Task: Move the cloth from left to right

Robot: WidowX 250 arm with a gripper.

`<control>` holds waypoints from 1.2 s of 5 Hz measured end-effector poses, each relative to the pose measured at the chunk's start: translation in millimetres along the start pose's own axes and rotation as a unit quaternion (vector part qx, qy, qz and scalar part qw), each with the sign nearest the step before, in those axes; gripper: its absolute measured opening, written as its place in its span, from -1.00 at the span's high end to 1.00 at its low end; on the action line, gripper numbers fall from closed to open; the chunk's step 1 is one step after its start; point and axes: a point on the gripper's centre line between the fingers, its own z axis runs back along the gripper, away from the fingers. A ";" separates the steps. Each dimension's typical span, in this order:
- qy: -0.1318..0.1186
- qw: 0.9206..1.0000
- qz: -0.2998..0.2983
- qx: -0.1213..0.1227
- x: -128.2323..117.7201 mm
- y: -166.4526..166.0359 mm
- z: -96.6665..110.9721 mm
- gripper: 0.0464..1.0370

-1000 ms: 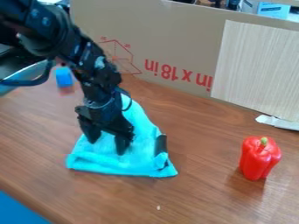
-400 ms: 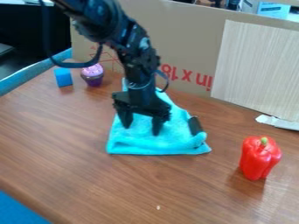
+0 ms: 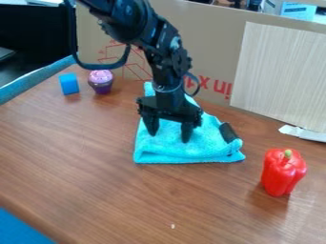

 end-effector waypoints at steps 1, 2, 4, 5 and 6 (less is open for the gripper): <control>0.010 1.000 -0.005 0.012 -30.5 15.8 -0.5 -0.92; 0.014 1.000 -0.006 0.018 -56.8 33.5 5.5 -0.92; 0.048 0.998 -0.023 0.018 -134.2 75.5 32.8 -0.92; 0.044 0.998 -0.047 0.017 -165.5 88.4 46.4 -0.92; 0.038 0.997 -0.059 0.026 -167.8 90.6 44.1 -0.92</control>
